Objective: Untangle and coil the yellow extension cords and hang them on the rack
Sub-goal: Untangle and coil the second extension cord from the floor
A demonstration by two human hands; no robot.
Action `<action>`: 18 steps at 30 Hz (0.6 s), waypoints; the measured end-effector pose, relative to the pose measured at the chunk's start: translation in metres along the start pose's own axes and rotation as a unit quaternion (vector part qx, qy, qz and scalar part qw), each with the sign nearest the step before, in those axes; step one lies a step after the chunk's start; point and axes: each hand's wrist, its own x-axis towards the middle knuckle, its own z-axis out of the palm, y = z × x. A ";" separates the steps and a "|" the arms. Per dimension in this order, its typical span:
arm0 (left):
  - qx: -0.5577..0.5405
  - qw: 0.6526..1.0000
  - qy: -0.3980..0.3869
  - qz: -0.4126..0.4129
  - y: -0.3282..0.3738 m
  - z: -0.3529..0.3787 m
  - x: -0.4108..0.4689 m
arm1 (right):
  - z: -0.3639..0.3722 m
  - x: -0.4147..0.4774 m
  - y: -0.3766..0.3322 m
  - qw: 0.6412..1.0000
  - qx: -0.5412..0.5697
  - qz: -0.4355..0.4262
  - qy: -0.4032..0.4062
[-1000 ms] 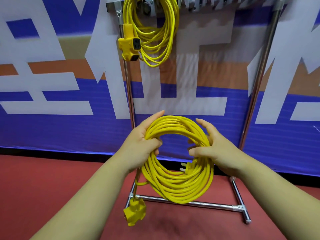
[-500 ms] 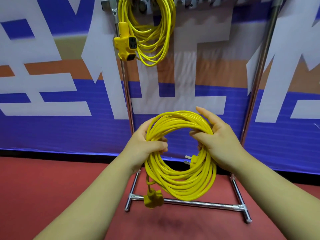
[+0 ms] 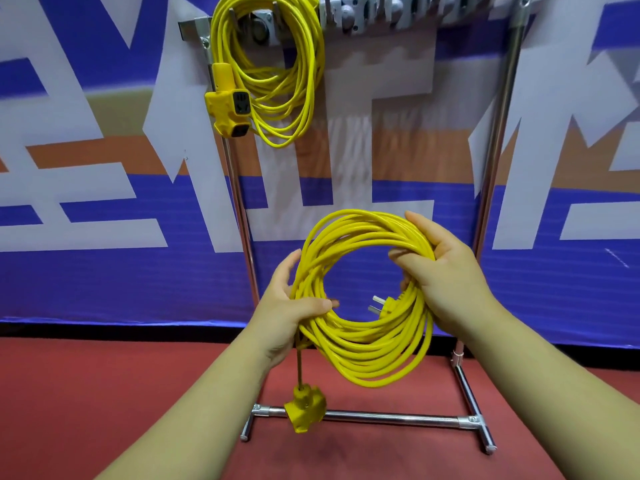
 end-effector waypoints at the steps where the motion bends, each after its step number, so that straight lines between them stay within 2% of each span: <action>1: -0.006 1.000 0.014 0.011 0.004 0.003 0.001 | -0.003 0.002 0.001 1.000 -0.007 -0.004 0.001; 6: 0.015 0.996 0.043 0.082 0.038 0.018 0.006 | -0.016 0.008 0.003 0.997 -0.066 -0.032 -0.019; 9: 0.058 0.990 -0.006 0.127 0.069 0.033 0.018 | -0.025 0.014 -0.003 0.996 -0.071 -0.057 -0.025; 13: 0.136 0.975 -0.072 0.159 0.115 0.064 0.043 | -0.043 0.032 -0.019 0.997 -0.046 -0.069 0.011; 18: 0.175 0.963 -0.080 0.187 0.175 0.101 0.097 | -0.068 0.086 -0.066 0.992 0.018 -0.112 0.056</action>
